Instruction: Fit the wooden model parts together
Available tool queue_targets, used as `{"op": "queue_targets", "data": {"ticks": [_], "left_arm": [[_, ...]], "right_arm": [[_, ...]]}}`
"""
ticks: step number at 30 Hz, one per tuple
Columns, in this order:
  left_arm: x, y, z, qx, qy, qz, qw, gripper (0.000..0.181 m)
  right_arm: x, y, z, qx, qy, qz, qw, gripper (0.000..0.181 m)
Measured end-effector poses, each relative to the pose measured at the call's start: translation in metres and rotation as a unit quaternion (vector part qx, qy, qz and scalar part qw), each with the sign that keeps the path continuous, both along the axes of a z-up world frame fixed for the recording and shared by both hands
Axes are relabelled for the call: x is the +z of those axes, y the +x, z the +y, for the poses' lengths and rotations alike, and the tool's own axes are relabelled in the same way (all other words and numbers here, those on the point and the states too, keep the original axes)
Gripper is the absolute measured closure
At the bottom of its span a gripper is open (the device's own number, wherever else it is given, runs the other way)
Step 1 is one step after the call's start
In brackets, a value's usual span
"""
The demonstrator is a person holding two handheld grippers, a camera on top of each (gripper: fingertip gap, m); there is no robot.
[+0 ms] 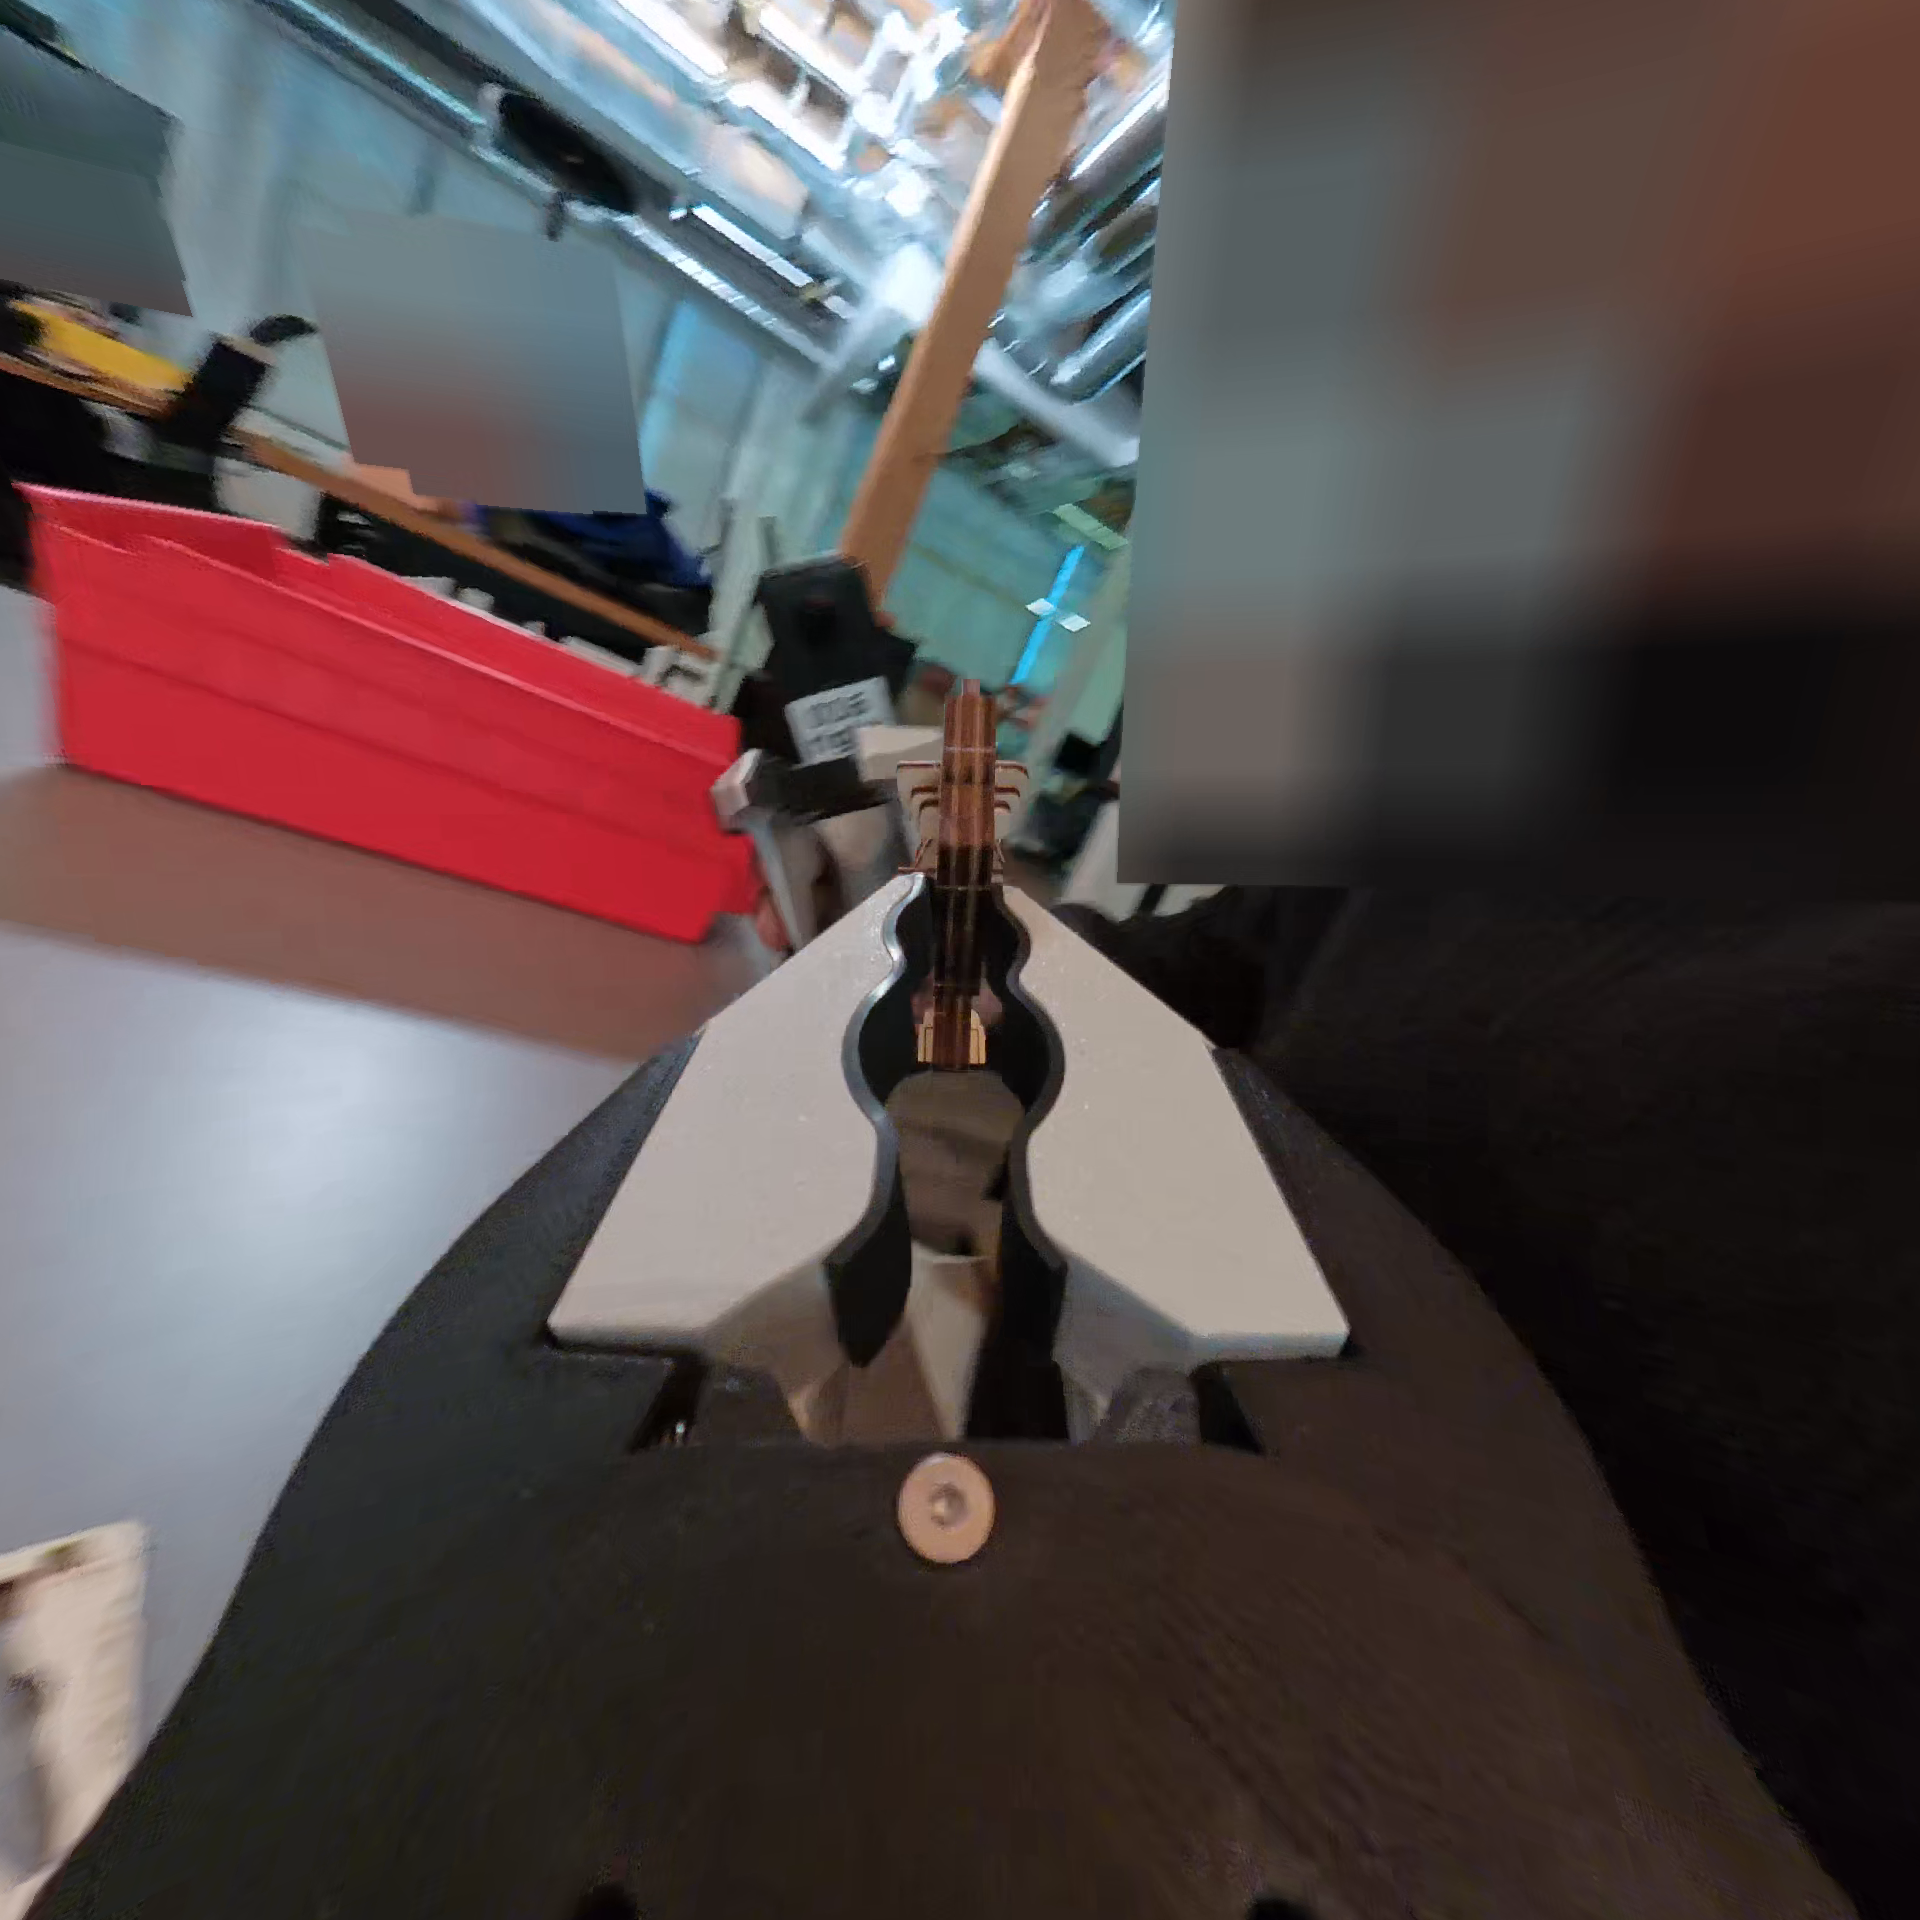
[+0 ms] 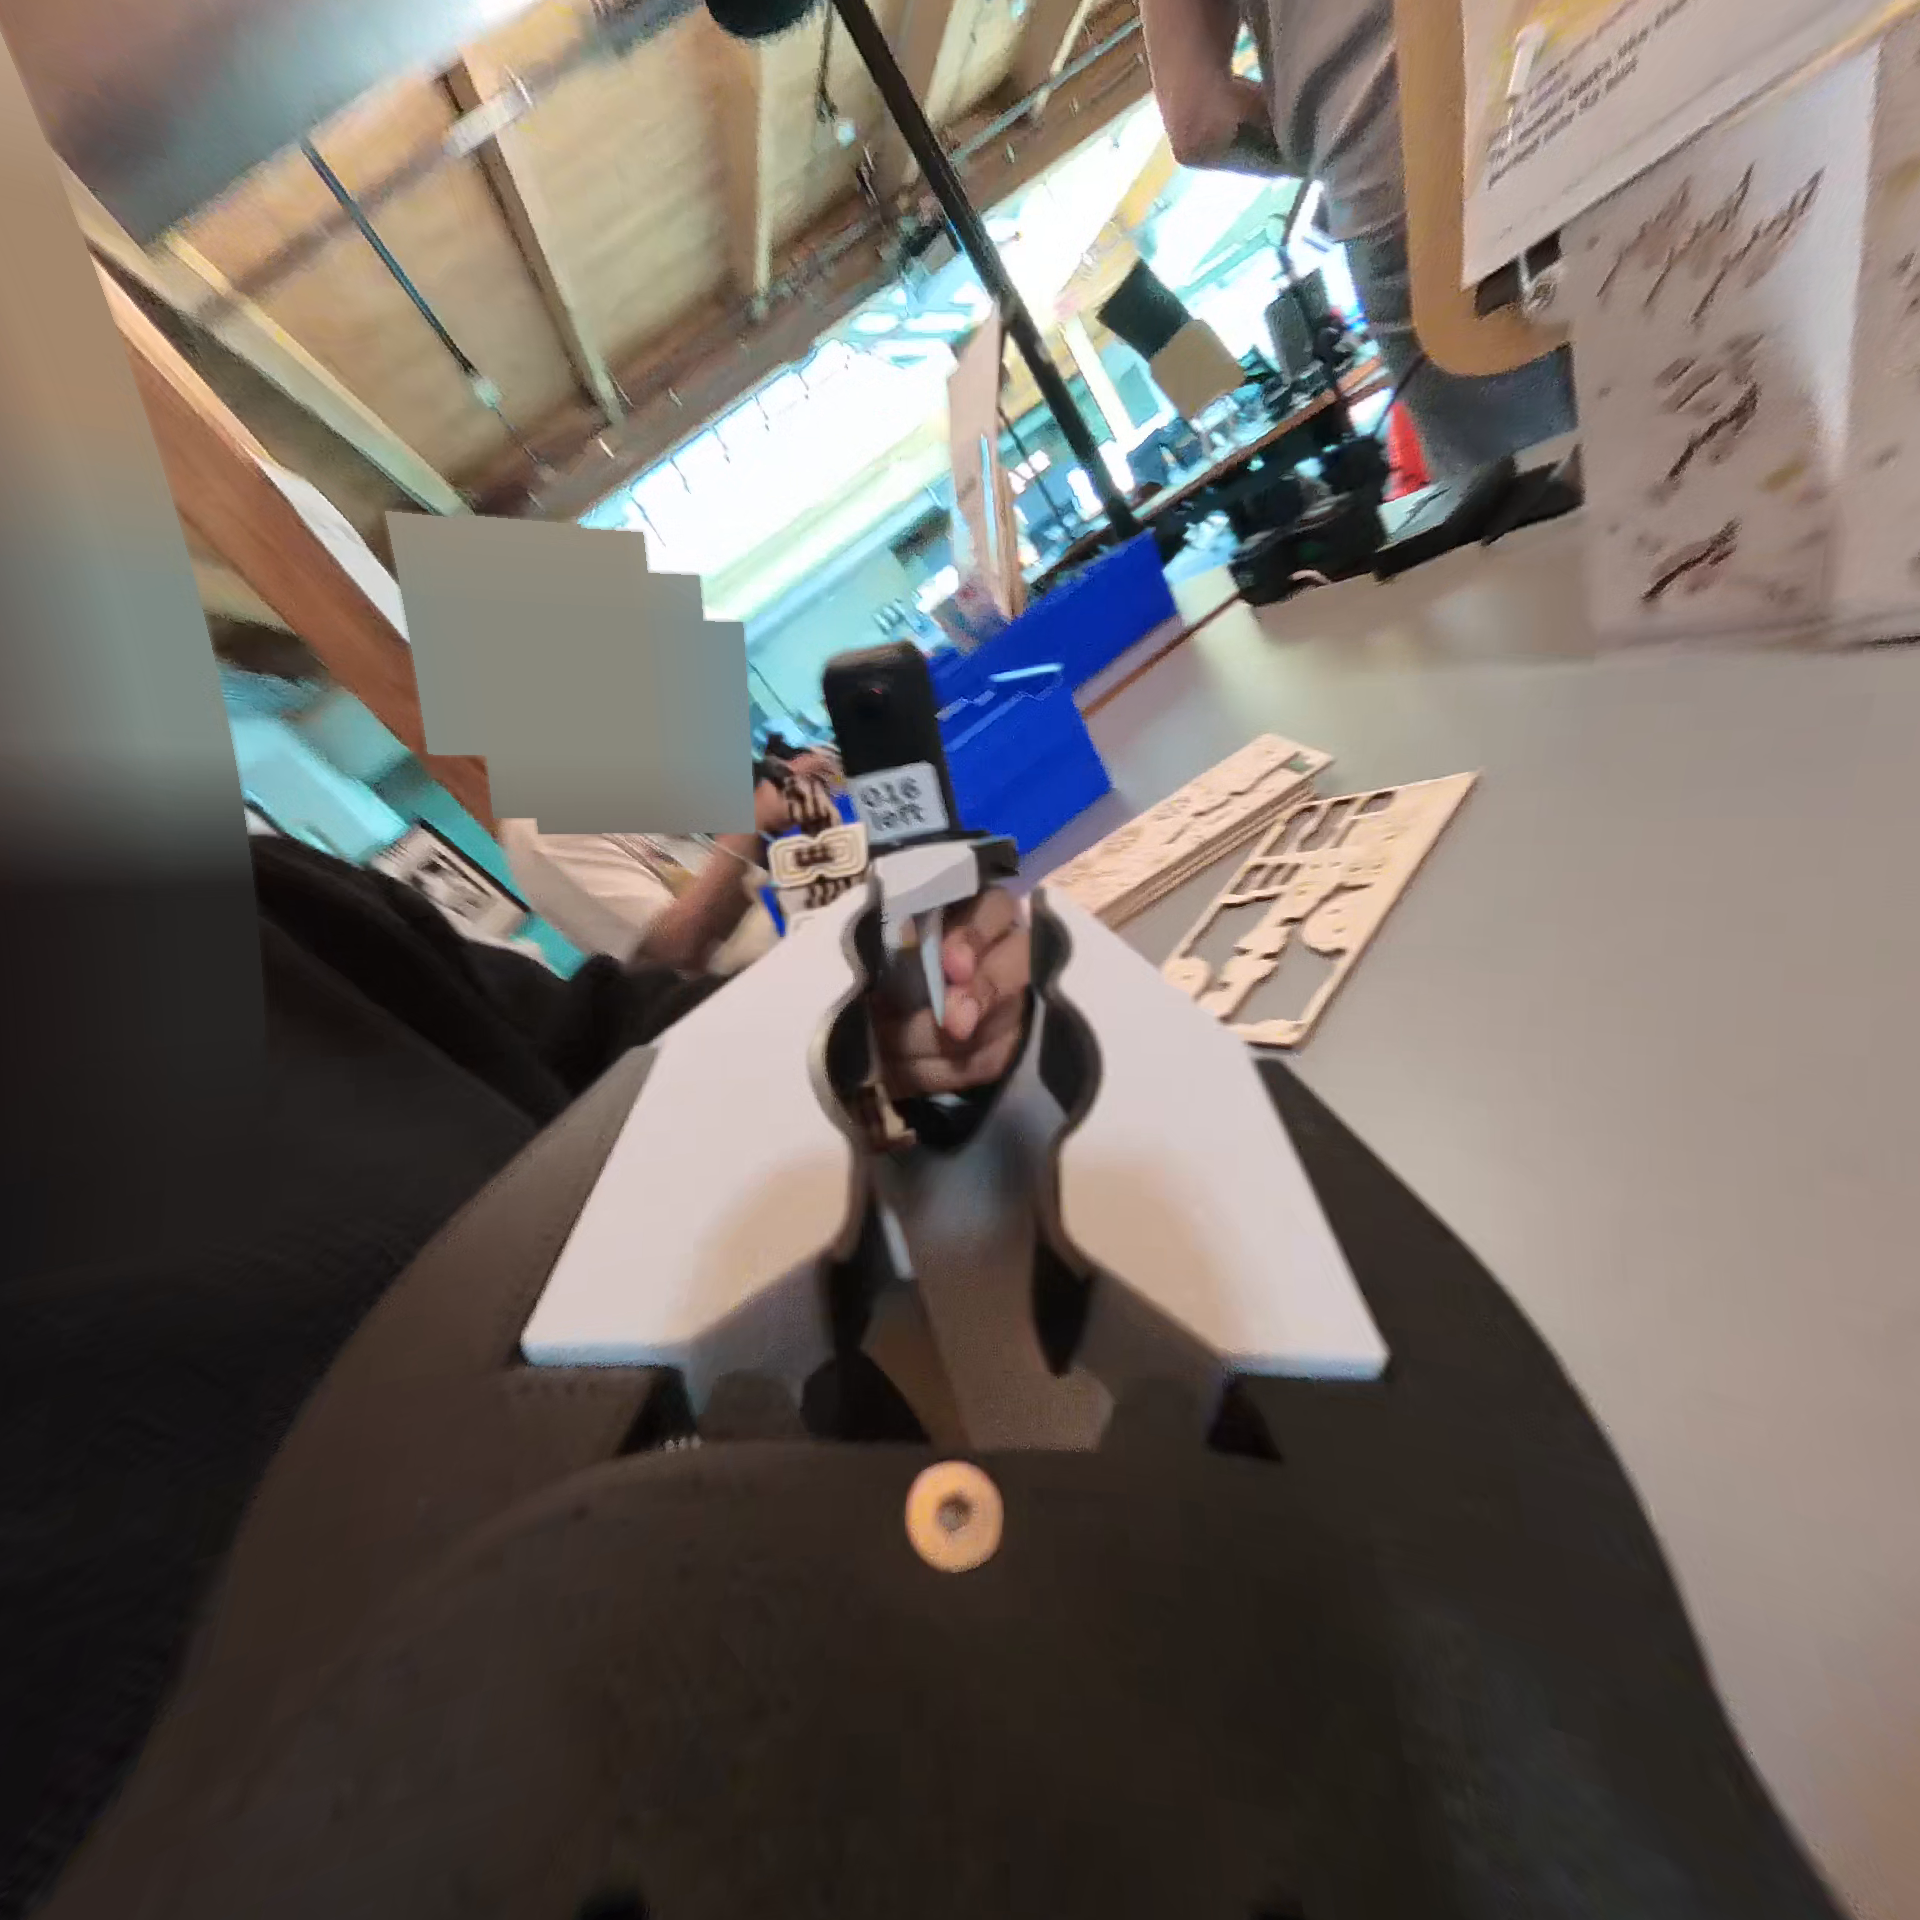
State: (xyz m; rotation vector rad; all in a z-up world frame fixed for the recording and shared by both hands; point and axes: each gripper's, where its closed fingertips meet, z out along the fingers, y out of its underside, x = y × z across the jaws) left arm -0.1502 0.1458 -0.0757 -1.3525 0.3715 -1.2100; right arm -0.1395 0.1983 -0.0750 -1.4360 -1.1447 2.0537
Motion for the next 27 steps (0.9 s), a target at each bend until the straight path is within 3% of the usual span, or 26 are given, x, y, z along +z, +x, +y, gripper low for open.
{"op": "queue_targets", "data": {"ticks": [4,11,16,27], "left_arm": [[-0.013,0.000,0.007,0.053,0.018,0.106,0.993,0.174],[-0.029,0.018,0.001,0.052,0.067,0.222,0.971,0.174],[-0.029,0.019,-0.002,0.021,0.044,0.186,0.981,0.174],[-0.022,0.021,-0.008,-0.025,0.027,0.108,0.993,0.175]], "right_arm": [[-0.005,-0.002,-0.016,-0.008,0.143,-0.025,0.989,0.134],[-0.026,0.001,-0.051,0.054,0.278,-0.090,0.955,0.140],[-0.034,0.004,-0.054,0.068,0.315,-0.108,0.940,0.146],[-0.030,0.007,-0.065,0.096,0.290,-0.092,0.948,0.154]]}}
